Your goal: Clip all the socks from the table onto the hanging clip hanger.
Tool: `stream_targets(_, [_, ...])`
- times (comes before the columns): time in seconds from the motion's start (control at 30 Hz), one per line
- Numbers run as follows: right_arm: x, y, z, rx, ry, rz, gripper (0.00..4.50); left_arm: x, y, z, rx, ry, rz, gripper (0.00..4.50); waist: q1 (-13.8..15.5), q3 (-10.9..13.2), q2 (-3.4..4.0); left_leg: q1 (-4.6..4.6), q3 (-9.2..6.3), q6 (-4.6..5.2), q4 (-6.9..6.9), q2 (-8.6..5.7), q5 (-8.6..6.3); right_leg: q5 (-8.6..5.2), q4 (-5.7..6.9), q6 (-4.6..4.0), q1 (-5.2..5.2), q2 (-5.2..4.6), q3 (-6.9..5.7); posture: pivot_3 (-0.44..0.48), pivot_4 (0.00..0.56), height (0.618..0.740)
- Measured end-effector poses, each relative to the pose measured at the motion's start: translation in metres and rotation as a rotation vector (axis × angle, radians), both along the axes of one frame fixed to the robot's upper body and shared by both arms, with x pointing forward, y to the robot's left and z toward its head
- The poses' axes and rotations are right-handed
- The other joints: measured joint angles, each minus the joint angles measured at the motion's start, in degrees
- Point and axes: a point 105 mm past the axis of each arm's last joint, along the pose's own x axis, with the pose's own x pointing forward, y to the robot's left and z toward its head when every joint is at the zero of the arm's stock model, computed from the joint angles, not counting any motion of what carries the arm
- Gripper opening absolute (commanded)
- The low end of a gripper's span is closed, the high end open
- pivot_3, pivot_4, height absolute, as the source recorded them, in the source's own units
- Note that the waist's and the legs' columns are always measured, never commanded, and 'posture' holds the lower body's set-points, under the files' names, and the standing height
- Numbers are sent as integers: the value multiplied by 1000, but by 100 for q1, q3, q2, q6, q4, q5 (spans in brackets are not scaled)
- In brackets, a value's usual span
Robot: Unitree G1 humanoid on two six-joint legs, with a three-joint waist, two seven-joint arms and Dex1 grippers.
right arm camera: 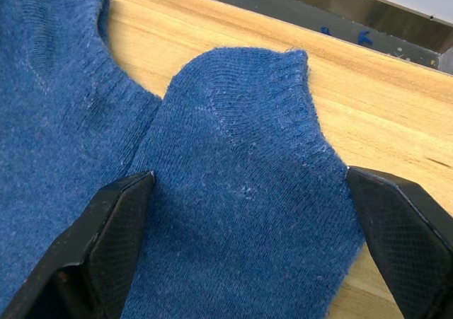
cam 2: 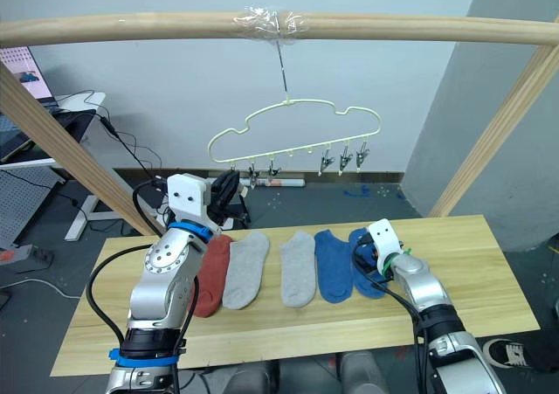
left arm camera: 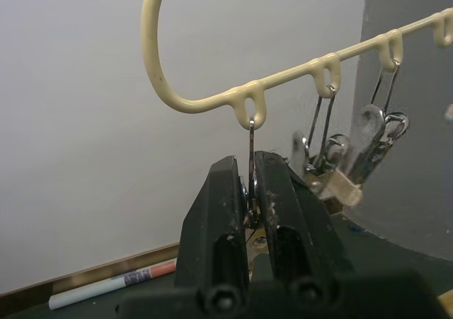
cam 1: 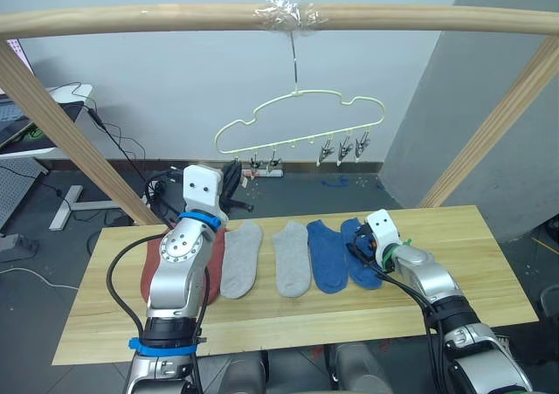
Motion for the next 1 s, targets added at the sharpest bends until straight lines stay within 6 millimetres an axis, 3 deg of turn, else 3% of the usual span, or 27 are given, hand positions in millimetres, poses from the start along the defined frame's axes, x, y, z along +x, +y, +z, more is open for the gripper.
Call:
stream_targets(0.13, [-2,-1,-2,-1,9,17,3570,1,1,0,3,5,3,0,1,-10,3,3,0,0,0,0,0,0,2,0,1,1,0,-23,140,740])
stream_targets(0.47, [-14,-17,-10,-66,-9,42,28,1,7,3,5,-5,20,0,25,-68,6,4,0,-1,4,-1,1,2,1,2,6,0,1,-39,119,740])
stream_targets(0.7, [-43,-33,-9,-86,7,50,28,3,10,4,-14,6,-4,0,28,-75,7,2,3,-1,8,-2,1,4,1,4,5,0,5,-48,122,740])
stream_targets(0.77, [-50,-29,1,-72,-5,88,28,3,10,2,-96,56,-41,0,11,-76,8,3,4,-1,8,0,1,4,5,4,3,1,5,-52,121,740])
stream_targets(0.87, [-51,-4,35,-11,-79,177,28,4,6,-1,-279,161,-130,0,-27,-76,8,11,2,-1,12,4,1,5,14,4,4,7,5,-67,122,740])
stream_targets(1.0, [-53,46,80,81,-163,319,28,3,2,3,-541,286,-247,0,-20,-76,7,13,-8,-1,16,10,2,6,21,3,4,16,-2,-71,122,740])
